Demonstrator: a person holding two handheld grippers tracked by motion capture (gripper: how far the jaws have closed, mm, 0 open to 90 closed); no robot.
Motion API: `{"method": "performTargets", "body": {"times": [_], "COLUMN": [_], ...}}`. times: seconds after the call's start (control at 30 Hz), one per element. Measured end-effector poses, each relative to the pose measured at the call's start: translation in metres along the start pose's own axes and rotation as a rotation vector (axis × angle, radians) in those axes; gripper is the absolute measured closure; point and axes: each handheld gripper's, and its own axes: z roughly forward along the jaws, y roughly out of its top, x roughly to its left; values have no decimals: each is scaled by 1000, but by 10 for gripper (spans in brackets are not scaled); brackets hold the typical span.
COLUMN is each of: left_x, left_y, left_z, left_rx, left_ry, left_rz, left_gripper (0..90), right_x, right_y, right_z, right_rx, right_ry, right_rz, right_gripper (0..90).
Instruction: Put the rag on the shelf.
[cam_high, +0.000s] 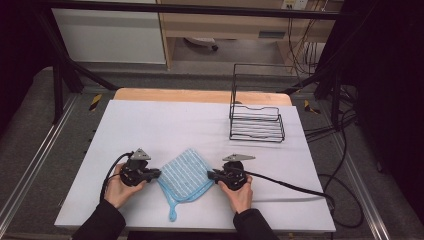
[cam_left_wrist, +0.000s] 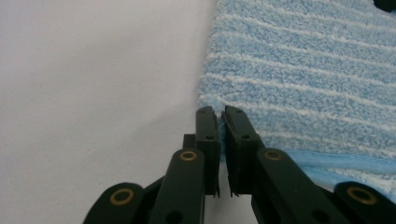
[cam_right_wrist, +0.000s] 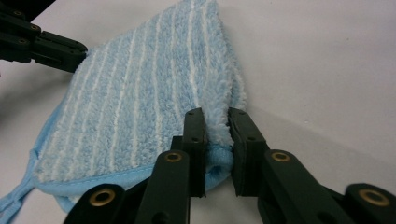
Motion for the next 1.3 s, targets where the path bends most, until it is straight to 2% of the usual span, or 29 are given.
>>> {"method": "performTargets", "body": {"times": [0.07, 0.2, 0.3, 0.37, 0.4, 0.43, 0.47, 0.53, 0.67, 0.77, 0.87, 0.97, 1.07, 1.1, 1.17, 1.2, 1.27, 1.3], "left_x": [-2, -11, -27, -38, -45, -52, -58, -72, -89, -92, -96, -97, -94, -93, -91, -89, -85, -82], "left_y": [0, -2, -3, -3, -3, -3, -3, -4, -6, -9, -12, -13, -14, -14, -14, -13, -12, -12], "left_z": [-2, -7, -7, -5, -4, -3, -2, 2, 6, 4, 4, 4, 5, 4, 2, 0, -4, -6], "left_rx": [-6, -33, -44, -50, -52, -54, -56, -57, -66, -77, -78, -82, -87, -91, -97, -102, -126, -135], "left_ry": [-1, -43, -75, -100, -116, -124, -128, -139, -122, -130, -110, -87, -84, -87, -87, -86, -73, -67], "left_rz": [0, -14, -14, -22, -28, -30, -23, -16, -2, -19, -14, -1, 5, 7, 16, 18, 23, 23], "left_gripper": [856, 859, 859, 856, 856, 855, 855, 853, 853, 853, 853, 850, 836, 818, 803, 750, 686, 686], "right_x": [-1, -2, -5, -11, -11, -16, -16, -23, -29, -30, -32, -35, -37, -36, -35, -34, -33, -33], "right_y": [3, 12, 21, 31, 31, 38, 38, 46, 50, 53, 55, 53, 49, 50, 50, 53, 54, 54], "right_z": [-3, -16, -29, -41, -41, -46, -46, -46, -39, -29, -15, -2, 5, 3, 1, -8, -19, -19], "right_rx": [3, 7, 23, 47, 47, 71, 71, 91, 78, 61, 38, 42, 48, 33, 19, -14, -42, -42], "right_ry": [11, 26, 26, 4, 4, -5, -5, -30, -30, -24, -7, -7, -25, -31, -38, -31, -33, -33], "right_rz": [-8, -25, -47, -83, -83, -93, -93, -129, -166, -200, -234, -237, -240, -251, -254, -258, -262, -262], "right_gripper": [809, 814, 814, 811, 811, 810, 810, 808, 807, 806, 802, 796, 771, 718, 686, 595, 501, 501]}}
